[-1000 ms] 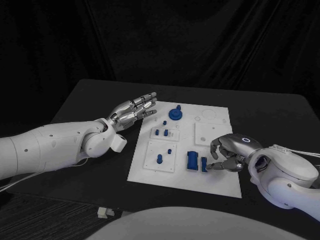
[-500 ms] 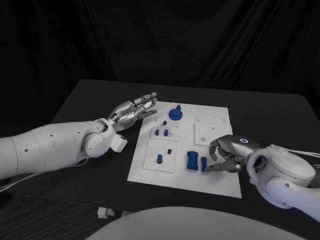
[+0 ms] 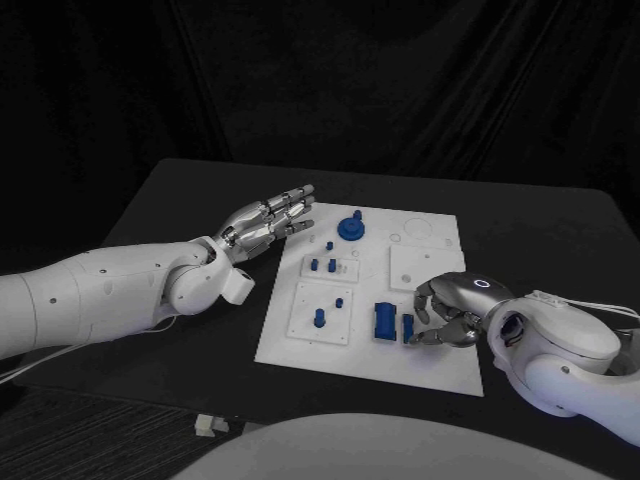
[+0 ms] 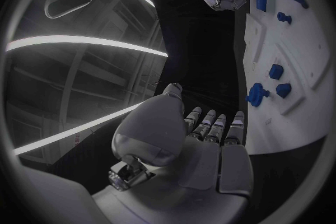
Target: Assemble the parts on the task board
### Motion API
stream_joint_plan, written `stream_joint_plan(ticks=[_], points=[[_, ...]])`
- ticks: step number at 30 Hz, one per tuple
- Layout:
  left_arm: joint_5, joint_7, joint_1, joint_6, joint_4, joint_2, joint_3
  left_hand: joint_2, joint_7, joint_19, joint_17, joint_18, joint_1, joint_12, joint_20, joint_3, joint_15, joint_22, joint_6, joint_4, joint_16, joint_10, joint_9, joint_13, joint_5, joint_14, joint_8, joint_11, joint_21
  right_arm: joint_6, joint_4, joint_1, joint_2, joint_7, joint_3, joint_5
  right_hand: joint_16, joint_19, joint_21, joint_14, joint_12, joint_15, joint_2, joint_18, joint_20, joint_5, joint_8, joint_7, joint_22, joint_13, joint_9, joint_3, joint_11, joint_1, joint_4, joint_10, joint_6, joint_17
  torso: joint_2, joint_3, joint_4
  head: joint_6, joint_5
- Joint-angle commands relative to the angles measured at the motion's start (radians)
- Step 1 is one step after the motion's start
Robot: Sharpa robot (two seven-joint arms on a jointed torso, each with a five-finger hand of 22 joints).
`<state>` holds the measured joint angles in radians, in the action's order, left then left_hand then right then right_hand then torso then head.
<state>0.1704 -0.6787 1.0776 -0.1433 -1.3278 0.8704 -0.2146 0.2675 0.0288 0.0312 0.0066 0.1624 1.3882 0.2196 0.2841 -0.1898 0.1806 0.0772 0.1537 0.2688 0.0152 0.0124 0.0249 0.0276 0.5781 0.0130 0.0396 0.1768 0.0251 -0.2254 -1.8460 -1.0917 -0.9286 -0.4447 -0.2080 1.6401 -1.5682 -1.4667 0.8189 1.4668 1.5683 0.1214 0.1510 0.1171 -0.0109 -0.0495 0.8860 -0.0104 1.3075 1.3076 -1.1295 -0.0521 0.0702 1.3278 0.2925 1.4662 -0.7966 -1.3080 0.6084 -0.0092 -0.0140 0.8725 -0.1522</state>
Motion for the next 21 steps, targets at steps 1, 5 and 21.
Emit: stream_joint_plan(ticks=[1,5,21], points=[[-0.005,-0.081,-0.001,-0.012,-0.001,-0.001,0.001,-0.002,0.004,0.001,0.001,0.011,0.009,0.004,0.005,0.006,0.004,0.001,-0.001,-0.002,0.006,-0.001,0.001,0.002,0.003,0.0,0.004,0.005,0.005,0.0,0.003,0.005,0.005,-0.006,0.0,0.002,-0.003,-0.018,-0.007,0.104,0.003,0.005,-0.005,-0.005,-0.003,-0.003,-0.002,0.003,0.114,0.263,-0.002,0.006,0.003,0.003,-0.003,0.105,-0.001,-0.263,0.0,0.0,0.0,0.0,0.0],[-0.005,-0.081,-0.001,-0.013,-0.001,-0.001,0.001,0.0,0.005,0.001,0.001,0.011,0.01,0.004,0.005,0.008,0.004,0.001,0.0,-0.002,0.006,-0.001,0.001,0.002,0.003,0.0,0.004,0.006,0.005,-0.005,0.005,0.006,0.009,-0.007,0.0,0.002,-0.003,-0.018,-0.006,0.104,0.003,0.005,-0.005,-0.005,-0.003,-0.004,-0.001,0.003,0.114,0.263,-0.003,0.007,0.002,0.006,-0.003,0.105,-0.002,-0.263,0.0,0.0,-0.0003,0.0,0.001],[-0.005,-0.079,-0.002,-0.016,-0.001,-0.002,0.001,0.0,0.005,0.001,0.001,0.011,0.011,0.004,0.005,0.009,0.004,0.001,0.001,-0.003,0.006,-0.002,0.002,0.002,0.004,0.0,0.005,0.006,0.006,-0.041,0.013,0.007,0.014,-0.04,0.0,-0.002,-0.003,-0.02,-0.001,0.104,0.003,0.003,-0.068,-0.006,-0.001,0.001,0.061,0.005,0.116,0.263,-0.051,0.028,-0.002,0.047,-0.025,0.105,-0.066,-0.263,0.0,0.0001,-0.0001,0.0,0.001]])
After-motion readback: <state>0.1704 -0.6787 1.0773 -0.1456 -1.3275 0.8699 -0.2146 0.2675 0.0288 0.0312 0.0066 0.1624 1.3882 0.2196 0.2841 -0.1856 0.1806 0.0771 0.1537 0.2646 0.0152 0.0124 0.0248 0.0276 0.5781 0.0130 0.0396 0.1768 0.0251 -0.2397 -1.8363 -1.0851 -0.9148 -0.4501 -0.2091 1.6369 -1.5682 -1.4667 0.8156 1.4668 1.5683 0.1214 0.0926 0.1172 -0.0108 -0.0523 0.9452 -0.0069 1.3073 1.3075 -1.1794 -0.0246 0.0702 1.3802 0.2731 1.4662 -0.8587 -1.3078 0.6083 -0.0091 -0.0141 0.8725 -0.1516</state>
